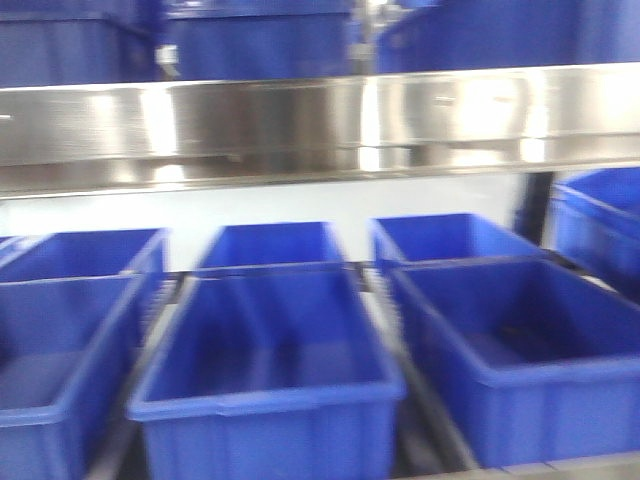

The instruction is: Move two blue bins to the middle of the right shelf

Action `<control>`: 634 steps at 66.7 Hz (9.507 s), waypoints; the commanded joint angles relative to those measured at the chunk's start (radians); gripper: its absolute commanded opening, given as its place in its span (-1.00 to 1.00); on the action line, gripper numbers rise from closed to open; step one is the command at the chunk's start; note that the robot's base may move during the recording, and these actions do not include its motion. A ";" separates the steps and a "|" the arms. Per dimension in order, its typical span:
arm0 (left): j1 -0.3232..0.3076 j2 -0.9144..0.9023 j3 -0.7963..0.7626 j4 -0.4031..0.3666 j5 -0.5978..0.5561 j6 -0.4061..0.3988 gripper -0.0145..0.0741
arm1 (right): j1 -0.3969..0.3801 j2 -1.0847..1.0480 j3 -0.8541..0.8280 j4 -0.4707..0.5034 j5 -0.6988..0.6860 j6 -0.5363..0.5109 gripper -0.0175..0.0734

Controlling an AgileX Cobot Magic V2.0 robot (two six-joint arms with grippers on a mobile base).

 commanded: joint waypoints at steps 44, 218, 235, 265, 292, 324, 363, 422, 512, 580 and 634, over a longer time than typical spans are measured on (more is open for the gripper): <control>0.003 -0.017 -0.021 0.013 -0.093 0.014 -0.92 | -0.002 -0.013 -0.018 -0.027 -0.080 -0.010 -0.98; 0.003 -0.017 -0.021 0.032 -0.106 0.014 -0.92 | -0.002 -0.013 -0.018 -0.027 -0.086 -0.010 -0.98; 0.003 -0.017 -0.021 0.034 -0.120 0.014 -0.92 | -0.002 -0.013 -0.018 -0.027 -0.086 -0.010 -0.98; 0.003 -0.017 -0.021 0.034 -0.122 0.014 -0.92 | -0.002 -0.013 -0.018 -0.027 -0.094 -0.010 -0.98; 0.003 -0.017 -0.021 0.034 -0.122 0.014 -0.92 | -0.002 -0.013 -0.018 -0.027 -0.099 -0.010 -0.98; 0.003 -0.017 -0.021 0.036 -0.120 0.014 -0.92 | -0.002 -0.013 -0.018 -0.027 -0.101 -0.010 -0.98; 0.003 -0.017 -0.021 0.039 -0.120 0.014 -0.92 | -0.002 -0.013 -0.018 -0.027 -0.104 -0.010 -0.98; 0.003 -0.017 -0.021 0.039 -0.120 0.014 -0.92 | -0.002 -0.013 -0.018 -0.027 -0.106 -0.010 -0.98; 0.029 0.232 -0.014 0.048 -0.094 0.000 -0.92 | -0.006 0.277 0.008 -0.114 -0.100 0.169 -0.98; 0.029 0.226 -0.215 0.067 0.078 0.000 -0.09 | -0.006 0.176 0.004 -0.185 -0.138 0.169 0.08; 0.029 -0.277 0.546 0.031 -0.624 -0.001 -0.92 | -0.004 -0.194 0.596 -0.230 -0.764 0.162 -0.98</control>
